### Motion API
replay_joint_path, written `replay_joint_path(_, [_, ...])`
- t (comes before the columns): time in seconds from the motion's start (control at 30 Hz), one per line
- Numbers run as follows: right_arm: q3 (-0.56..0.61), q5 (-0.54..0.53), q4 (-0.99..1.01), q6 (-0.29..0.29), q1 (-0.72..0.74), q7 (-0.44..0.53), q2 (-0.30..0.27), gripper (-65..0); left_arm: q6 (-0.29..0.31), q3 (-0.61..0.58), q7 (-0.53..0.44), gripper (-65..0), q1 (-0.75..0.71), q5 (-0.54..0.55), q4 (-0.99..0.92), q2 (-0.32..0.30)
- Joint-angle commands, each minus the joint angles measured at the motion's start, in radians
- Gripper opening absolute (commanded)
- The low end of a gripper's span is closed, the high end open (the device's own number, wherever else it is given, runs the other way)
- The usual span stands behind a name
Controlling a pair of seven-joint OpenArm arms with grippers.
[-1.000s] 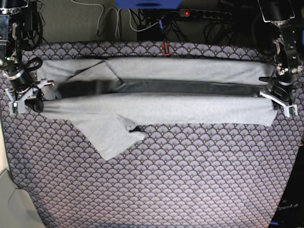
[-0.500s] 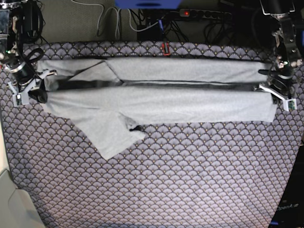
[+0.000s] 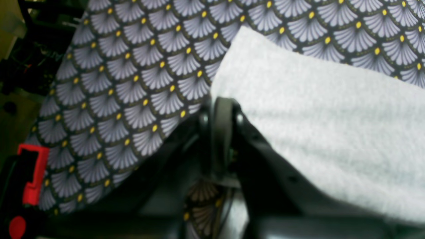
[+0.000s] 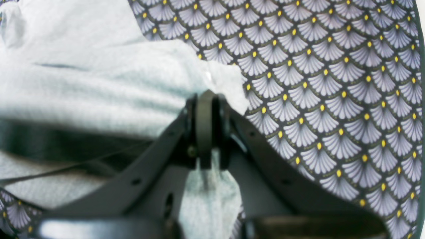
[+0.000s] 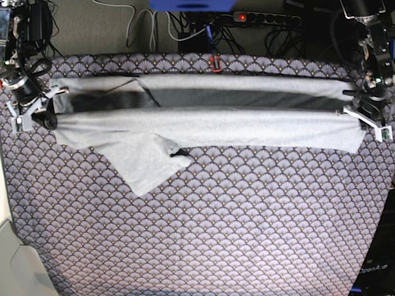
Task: Fold the T-shirt properly
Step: 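Fold the grasped middle of the shirt up toward the collar with both grippers, then release the fold and lift both grippers away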
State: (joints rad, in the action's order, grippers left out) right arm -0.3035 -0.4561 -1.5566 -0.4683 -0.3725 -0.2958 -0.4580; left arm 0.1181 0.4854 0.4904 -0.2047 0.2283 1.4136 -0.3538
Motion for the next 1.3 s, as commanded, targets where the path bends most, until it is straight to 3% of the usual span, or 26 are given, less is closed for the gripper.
replay_joint_path(0.0, [-0.007, -0.008, -0.011, 0.003, -0.003, 0.019, -0.015, -65.0, -0.007, -0.004, -0.023, -64.5, 0.009, -0.007, 0.014, -0.02])
replay_joint_path(0.27, [-0.007, -0.007, -0.008, 0.003, -0.009, 0.007, -0.015, -65.0, -0.007, -0.004, -0.016, -64.1, 0.009, -0.008, 0.013, -0.018])
replay_joint_path(0.4, [-0.012, -0.008, -0.008, 0.003, -0.001, -0.069, -0.015, -65.0, -0.007, 0.002, -0.016, -62.1, 0.009, -0.008, 0.013, -0.003])
replay_joint_path(0.57, [-0.013, -0.01, -0.009, 0.003, 0.0, -0.099, -0.015, -56.3, -0.007, 0.002, -0.016, -39.7, 0.007, -0.008, 0.013, 0.0])
replay_joint_path(0.67, [-0.013, -0.01, -0.009, 0.003, -0.001, -0.099, -0.015, -49.1, -0.007, 0.003, -0.019, -31.8, 0.004, -0.008, 0.013, 0.0])
replay_joint_path(0.87, [-0.015, -0.01, -0.012, 0.003, -0.009, -0.098, -0.017, -37.7, -0.007, 0.003, -0.02, -30.9, 0.007, -0.008, 0.013, -0.001])
replay_joint_path(1.13, [-0.199, -0.01, -0.011, 0.003, 0.002, -0.098, -0.022, -37.2, -0.007, 0.098, -0.02, -30.8, 0.009, -0.007, 0.014, -0.003])
replay_joint_path(1.27, [-0.19, -0.01, -0.011, 0.003, 0.066, -0.101, -0.054, -36.9, -0.007, 0.141, -0.016, -30.8, 0.026, -0.007, 0.017, -0.001])
